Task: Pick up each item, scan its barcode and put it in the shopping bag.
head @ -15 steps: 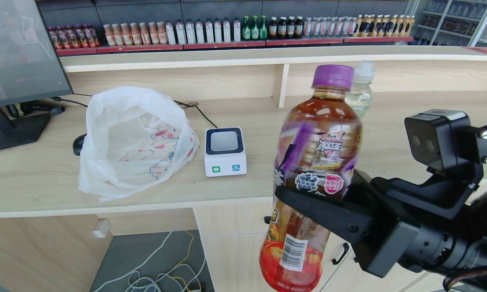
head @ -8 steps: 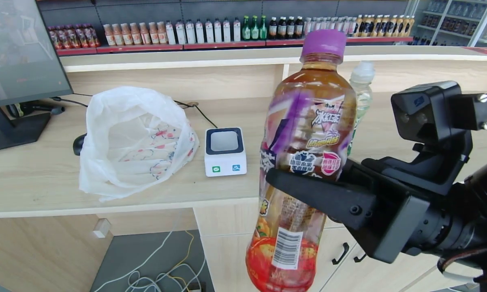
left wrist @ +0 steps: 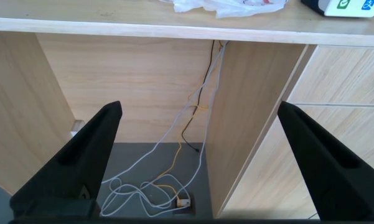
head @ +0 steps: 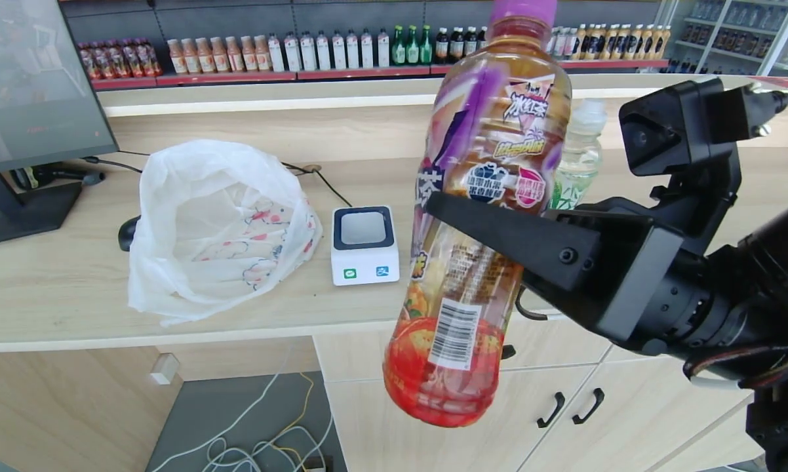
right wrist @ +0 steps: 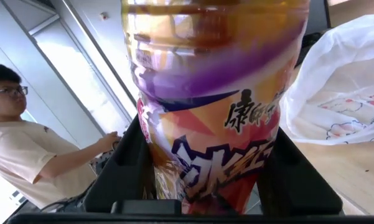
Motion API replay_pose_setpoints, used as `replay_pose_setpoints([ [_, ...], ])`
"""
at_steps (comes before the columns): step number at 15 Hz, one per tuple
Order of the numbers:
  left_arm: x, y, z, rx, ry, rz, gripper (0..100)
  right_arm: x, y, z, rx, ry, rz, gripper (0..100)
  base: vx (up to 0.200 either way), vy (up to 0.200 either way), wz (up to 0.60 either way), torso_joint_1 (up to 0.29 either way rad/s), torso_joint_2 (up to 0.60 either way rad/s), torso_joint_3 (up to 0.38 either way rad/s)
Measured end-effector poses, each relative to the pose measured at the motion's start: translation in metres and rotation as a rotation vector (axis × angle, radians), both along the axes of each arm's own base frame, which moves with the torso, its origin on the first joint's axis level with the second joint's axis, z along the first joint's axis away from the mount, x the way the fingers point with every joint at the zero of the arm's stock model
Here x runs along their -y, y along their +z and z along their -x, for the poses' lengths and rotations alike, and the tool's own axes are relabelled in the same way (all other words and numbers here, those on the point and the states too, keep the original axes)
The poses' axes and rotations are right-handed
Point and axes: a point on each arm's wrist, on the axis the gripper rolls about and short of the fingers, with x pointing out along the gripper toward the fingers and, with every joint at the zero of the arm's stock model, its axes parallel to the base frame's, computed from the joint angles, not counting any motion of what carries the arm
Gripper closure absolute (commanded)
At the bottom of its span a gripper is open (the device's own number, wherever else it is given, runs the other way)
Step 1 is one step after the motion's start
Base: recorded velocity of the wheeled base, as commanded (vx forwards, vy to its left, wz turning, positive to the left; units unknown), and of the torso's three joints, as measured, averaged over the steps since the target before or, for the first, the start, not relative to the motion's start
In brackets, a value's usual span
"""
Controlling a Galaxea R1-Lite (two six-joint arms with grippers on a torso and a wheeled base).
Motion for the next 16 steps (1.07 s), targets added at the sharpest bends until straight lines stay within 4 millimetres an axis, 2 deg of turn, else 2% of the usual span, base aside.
replay_pose_setpoints([
  [5,0.000,0.000,0.000,0.000,0.000,0.000,0,-0.006,0.003,-0.013,-0.013,-0.005,-0.014,100,0.000,0.000,0.00,0.000,0.00,0.000],
  [16,0.000,0.000,0.000,0.000,0.000,0.000,0,-0.007,-0.003,-0.014,-0.029,-0.001,0.005,100,0.000,0.000,0.00,0.000,0.00,0.000],
])
